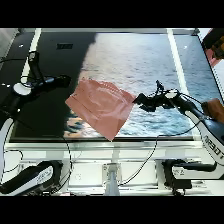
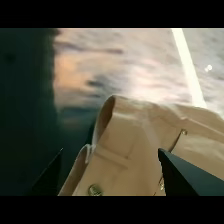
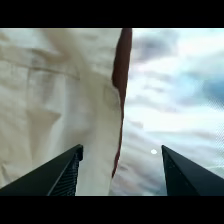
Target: Fold the clothes and pants, and hang the long-sleeved shirts on hangers.
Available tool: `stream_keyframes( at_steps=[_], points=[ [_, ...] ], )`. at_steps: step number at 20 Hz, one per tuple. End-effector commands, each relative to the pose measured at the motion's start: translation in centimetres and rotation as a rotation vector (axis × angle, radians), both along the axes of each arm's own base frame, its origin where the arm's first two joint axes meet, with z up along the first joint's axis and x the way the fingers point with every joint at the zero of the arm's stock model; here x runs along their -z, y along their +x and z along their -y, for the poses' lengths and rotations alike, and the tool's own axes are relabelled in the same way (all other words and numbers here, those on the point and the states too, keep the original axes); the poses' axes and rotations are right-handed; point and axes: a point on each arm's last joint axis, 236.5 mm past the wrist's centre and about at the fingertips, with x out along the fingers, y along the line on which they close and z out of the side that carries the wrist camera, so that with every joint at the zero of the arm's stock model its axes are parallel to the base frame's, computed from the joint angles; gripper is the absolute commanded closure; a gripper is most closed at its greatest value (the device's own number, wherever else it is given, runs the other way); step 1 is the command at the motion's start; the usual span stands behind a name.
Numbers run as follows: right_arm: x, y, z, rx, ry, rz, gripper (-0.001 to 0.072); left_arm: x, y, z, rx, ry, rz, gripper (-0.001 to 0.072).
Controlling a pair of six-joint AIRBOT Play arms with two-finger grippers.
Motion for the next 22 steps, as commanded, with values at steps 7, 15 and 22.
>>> stream_keyframes(
  at_steps=[7,15,22],
  points=[
    [-0.5,5.8,-1.8,0.006,0.072,0.047,0.0159,7.1,-5.3,-4.7,0.088,0.135,-0.314,0.0007],
    [-0.1,8.1,-2.1,-0.024,0.065,0.082,0.0644,12.0,-7.7,-4.4,0.128,0.057,-0.506,0.0008],
    [-1.9,9.7,-2.2,-0.062,0.056,0.159,0.0703,13.4,-7.4,-3.1,0.347,0.132,-0.419,0.0011]
  ],
)
